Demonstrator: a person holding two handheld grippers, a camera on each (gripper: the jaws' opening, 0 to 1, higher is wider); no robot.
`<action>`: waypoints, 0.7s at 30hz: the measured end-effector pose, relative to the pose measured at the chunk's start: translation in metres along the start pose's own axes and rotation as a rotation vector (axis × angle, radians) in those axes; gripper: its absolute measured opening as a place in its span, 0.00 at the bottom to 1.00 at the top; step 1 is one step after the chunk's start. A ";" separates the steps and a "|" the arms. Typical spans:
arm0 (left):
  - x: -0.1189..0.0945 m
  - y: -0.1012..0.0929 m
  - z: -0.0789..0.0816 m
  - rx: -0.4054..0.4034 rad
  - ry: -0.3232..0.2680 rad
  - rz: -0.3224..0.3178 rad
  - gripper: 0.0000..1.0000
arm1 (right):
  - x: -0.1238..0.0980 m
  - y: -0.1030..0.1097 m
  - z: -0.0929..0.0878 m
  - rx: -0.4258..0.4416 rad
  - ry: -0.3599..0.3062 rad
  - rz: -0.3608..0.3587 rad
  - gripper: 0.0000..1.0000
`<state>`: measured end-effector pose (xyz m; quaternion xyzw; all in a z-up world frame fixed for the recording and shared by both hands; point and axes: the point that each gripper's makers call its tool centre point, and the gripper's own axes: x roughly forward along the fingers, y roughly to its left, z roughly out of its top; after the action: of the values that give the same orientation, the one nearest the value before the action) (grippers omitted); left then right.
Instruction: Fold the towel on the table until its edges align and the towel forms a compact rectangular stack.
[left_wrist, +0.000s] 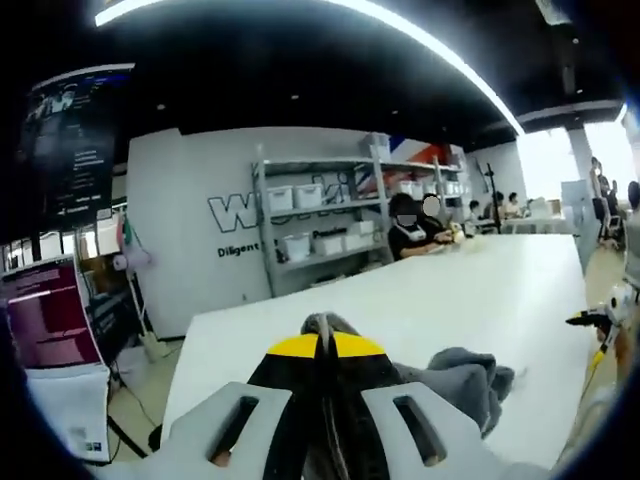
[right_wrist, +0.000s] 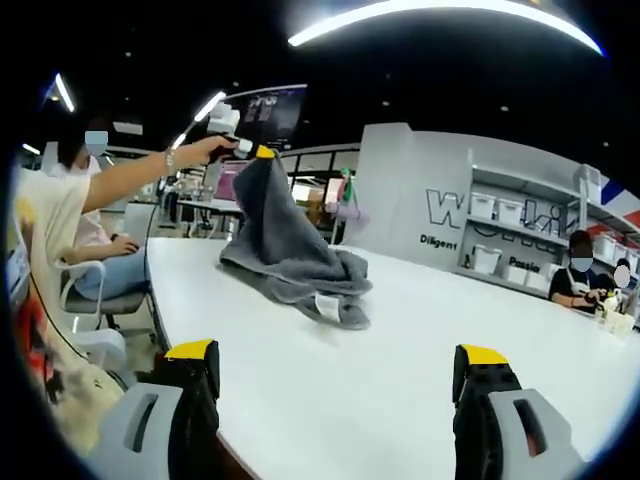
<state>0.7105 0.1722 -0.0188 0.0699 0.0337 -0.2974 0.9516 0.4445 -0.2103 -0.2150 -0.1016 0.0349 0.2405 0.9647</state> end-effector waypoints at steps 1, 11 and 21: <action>0.000 0.006 -0.008 -0.013 0.009 0.005 0.02 | 0.000 0.000 0.000 0.000 -0.001 0.000 0.99; -0.009 0.062 -0.089 -0.089 0.085 0.097 0.02 | 0.005 0.004 0.005 -0.013 0.013 0.006 0.99; -0.006 0.085 -0.164 -0.117 0.163 0.142 0.02 | 0.020 0.006 0.007 -0.013 0.023 0.011 0.99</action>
<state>0.7505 0.2699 -0.1703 0.0403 0.1230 -0.2201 0.9668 0.4595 -0.1946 -0.2120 -0.1103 0.0448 0.2449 0.9622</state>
